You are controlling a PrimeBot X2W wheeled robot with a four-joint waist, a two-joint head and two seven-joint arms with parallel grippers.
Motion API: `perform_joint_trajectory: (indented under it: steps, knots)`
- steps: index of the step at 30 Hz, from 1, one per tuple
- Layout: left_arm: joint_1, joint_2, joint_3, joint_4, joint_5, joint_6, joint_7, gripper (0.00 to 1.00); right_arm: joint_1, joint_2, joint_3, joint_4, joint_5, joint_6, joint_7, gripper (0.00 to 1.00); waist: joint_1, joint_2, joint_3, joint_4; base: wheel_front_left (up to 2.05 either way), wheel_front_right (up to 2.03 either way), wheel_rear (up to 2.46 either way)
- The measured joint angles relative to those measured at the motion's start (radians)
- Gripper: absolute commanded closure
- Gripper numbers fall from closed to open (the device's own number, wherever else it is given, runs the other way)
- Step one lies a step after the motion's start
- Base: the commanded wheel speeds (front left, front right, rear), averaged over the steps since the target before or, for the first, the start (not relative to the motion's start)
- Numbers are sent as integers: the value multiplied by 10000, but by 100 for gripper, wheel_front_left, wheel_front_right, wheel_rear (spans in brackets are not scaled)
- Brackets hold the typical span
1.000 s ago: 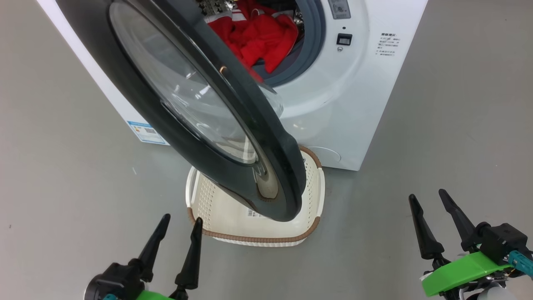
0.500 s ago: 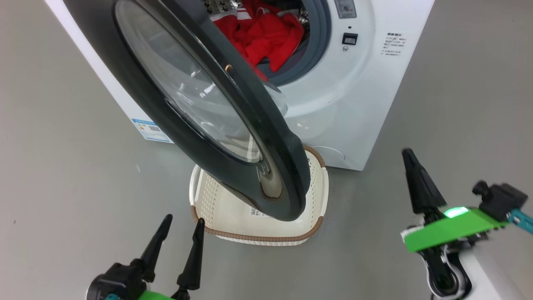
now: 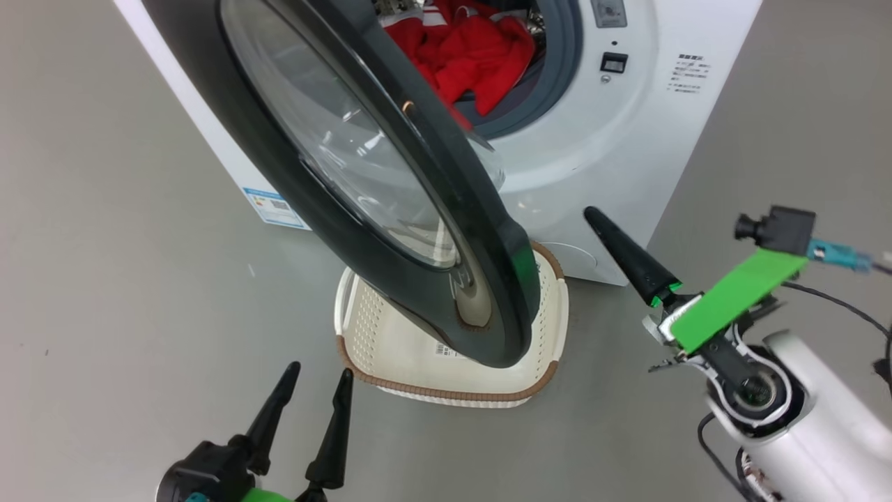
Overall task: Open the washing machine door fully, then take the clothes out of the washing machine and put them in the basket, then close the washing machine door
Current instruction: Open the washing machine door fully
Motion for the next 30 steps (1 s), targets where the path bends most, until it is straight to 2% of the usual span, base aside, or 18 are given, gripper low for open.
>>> perform_joint_trajectory:
  steps: [5,10,18,30]
  knots:
    - [0,0,-88,4,-98,0,0,0,-286,-222,-81,81,1348,0,1939,100,0,0,38,152,0,0,0]
    - [0,0,-128,10,-136,0,0,0,-419,-249,-257,276,1793,0,3099,100,0,0,16,273,0,0,0]
    - [0,0,-228,10,-138,0,0,0,-423,-79,-426,430,1948,0,4215,100,0,0,8,446,0,0,0]
    - [14,0,-309,-138,-211,0,0,0,-382,268,-825,523,1801,-2,4945,100,0,0,-119,903,0,0,0]
